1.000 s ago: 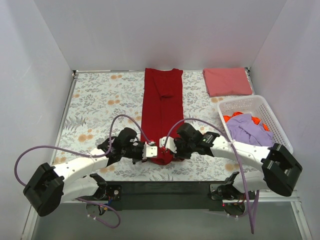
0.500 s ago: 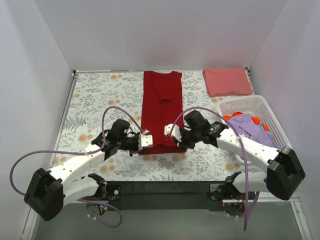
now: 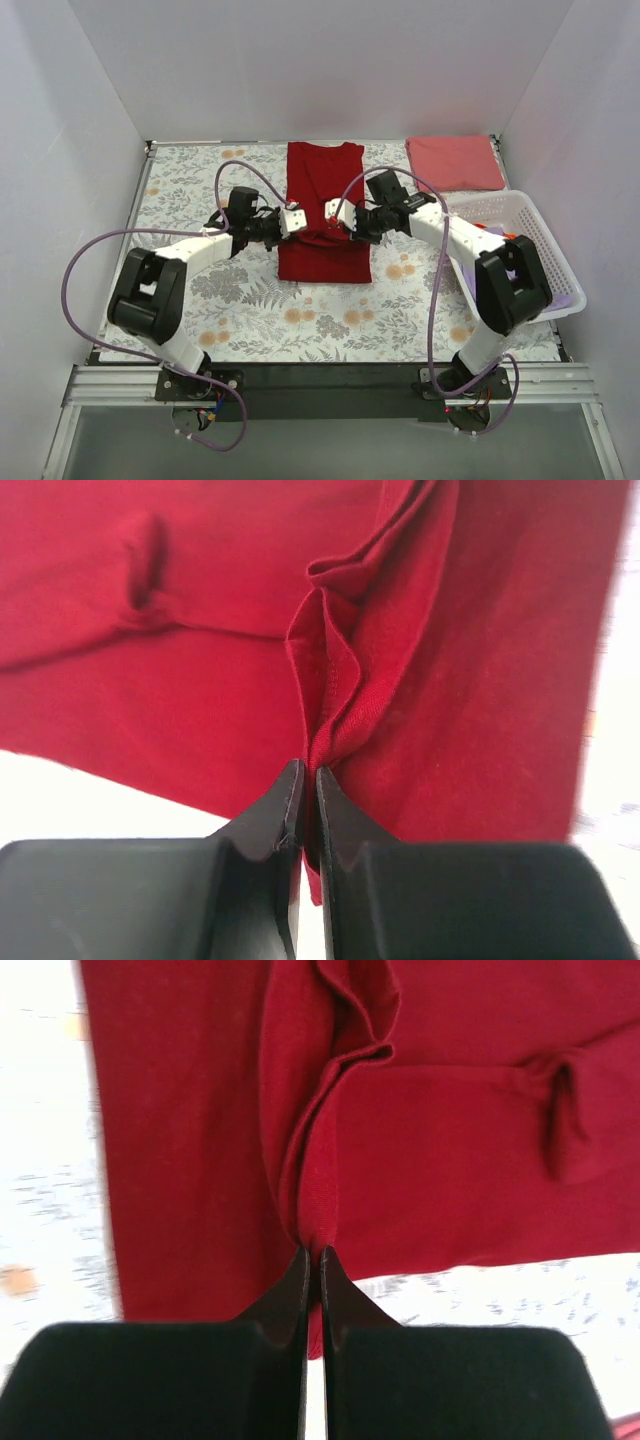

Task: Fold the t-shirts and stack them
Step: Fold the tshirt

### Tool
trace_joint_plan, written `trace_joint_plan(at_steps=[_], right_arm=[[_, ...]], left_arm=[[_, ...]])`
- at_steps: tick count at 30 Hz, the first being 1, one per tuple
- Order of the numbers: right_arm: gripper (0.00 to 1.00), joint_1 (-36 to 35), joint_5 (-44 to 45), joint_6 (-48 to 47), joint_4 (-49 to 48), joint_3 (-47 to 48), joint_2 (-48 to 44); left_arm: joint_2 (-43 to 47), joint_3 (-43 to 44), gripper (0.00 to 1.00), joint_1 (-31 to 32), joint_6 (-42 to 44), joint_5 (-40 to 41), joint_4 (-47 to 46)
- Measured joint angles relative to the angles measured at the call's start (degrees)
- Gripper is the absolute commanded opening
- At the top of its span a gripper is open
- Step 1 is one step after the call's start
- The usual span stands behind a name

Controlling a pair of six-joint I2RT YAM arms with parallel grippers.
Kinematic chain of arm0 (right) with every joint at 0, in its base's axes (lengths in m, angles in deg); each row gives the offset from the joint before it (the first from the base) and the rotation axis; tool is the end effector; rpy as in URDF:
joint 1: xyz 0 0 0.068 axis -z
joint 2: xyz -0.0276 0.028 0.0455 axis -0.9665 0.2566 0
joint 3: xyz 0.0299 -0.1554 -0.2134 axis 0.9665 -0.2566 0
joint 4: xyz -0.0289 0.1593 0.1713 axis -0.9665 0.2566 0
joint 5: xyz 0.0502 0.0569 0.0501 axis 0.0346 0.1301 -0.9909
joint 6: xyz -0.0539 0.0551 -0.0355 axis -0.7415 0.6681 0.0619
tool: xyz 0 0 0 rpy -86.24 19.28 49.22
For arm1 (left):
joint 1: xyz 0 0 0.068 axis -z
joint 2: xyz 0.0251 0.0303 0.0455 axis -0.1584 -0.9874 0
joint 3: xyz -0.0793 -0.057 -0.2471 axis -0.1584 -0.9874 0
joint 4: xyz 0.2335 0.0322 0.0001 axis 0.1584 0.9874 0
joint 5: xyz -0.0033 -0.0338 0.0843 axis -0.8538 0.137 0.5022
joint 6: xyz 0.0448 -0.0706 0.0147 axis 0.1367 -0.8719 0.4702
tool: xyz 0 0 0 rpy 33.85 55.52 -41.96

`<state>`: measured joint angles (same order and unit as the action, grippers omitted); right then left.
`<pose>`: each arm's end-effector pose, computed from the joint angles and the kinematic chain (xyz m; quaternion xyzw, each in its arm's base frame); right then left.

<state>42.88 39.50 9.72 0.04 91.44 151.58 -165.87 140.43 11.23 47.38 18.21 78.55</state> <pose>0.2823 0.2127 0.2142 -0.6816 0.6324 0.1267 0.3456 0.2886 -0.1570 0.1813 0.3733 0.7949 -0.3292 0.3470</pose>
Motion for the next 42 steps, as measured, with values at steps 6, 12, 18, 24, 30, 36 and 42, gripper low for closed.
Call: trace_joint_plan(at_steps=[6, 12, 18, 24, 30, 36, 42], right_arm=[[0.01, 3.4, -1.1, -3.8, -1.5, 7.7, 8.7], [0.01, 5.4, -1.3, -5.4, -2.5, 13.6, 15.1], [0.01, 6.6, -1.2, -6.3, -3.6, 16.4, 19.3], [0.01, 7.1, -0.9, -6.4, -4.4, 17.0, 21.6], [0.11, 7.2, 0.9, -5.9, -5.8, 19.9, 24.1], [0.01, 7.9, 2.2, -4.4, -7.6, 24.9, 24.2], [0.91, 8.3, 2.6, -3.0, -8.9, 25.6, 24.3]], left_arm=[[-9.7, 7.4, 0.0, -1.9, 3.7, -2.3, -4.6], [-17.0, 13.1, 0.0, -2.7, 5.9, -3.5, -7.9], [-21.2, 15.3, 0.0, -3.4, 6.6, -3.6, -10.4], [-22.7, 15.6, 0.0, -3.7, 6.5, -3.3, -12.6], [-24.5, 17.0, 0.11, -3.7, 5.0, -1.1, -14.2], [-24.7, 17.9, 0.04, -3.9, 3.4, 1.4, -15.6], [-25.7, 20.5, 0.53, -4.1, 3.1, 2.5, -16.0]])
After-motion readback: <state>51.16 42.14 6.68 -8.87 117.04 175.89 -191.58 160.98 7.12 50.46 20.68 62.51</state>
